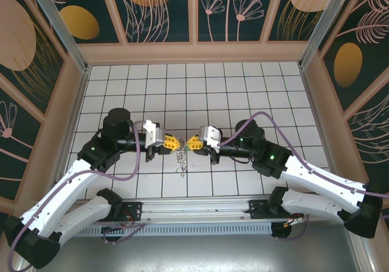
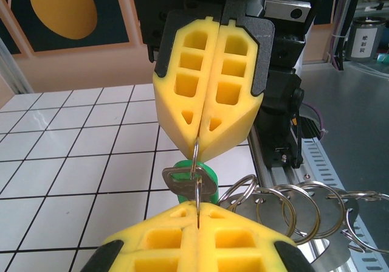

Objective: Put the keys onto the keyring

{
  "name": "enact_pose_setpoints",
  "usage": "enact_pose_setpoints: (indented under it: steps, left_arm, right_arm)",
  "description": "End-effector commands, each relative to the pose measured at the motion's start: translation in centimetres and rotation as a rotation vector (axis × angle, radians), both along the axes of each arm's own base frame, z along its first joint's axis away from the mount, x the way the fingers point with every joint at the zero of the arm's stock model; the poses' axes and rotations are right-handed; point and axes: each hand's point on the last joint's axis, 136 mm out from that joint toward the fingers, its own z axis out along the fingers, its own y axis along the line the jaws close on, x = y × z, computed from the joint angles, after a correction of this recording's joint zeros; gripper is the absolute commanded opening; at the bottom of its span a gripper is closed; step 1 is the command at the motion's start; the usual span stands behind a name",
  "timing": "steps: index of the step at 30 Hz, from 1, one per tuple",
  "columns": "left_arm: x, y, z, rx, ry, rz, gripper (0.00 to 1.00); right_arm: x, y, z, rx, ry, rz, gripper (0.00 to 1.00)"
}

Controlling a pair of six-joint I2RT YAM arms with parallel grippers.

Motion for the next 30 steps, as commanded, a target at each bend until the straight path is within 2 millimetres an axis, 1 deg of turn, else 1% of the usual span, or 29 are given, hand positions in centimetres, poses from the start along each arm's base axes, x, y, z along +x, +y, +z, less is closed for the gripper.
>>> enact_pose_setpoints:
  steps: [1, 10, 15, 24, 30]
  left_arm:
    - [-0.41, 0.09, 1.08, -0.025, -0.052, -0.016, 0.0]
    - [-0.23, 0.1, 0.94, -0.02, -0.055, -0.006, 0.0]
    - [-0.24, 0.09, 0.95, -0.02, -0.055, -0.008, 0.0]
    - [-0.23, 0.1, 0.91, -0.019, -0.054, -0.006, 0.0]
    - [-0.25, 0.13, 0.96, -0.02, -0.056, -0.005, 0.0]
  right_arm:
    - [-0.06, 0.21, 0.49, 0.032, 0.0, 0.016, 0.0]
    - [-0.32, -0.19, 0.85, 0.035, 0.003, 0.016, 0.0]
    - [-0.37, -0.21, 0.52, 0.026, 0.008, 0.018, 0.0]
    - [-0.47, -0.4, 0.78, 0.026, 0.008, 0.016, 0.0]
    - [-0.52, -0.36, 0.51, 0.018, 0.014, 0.02, 0.0]
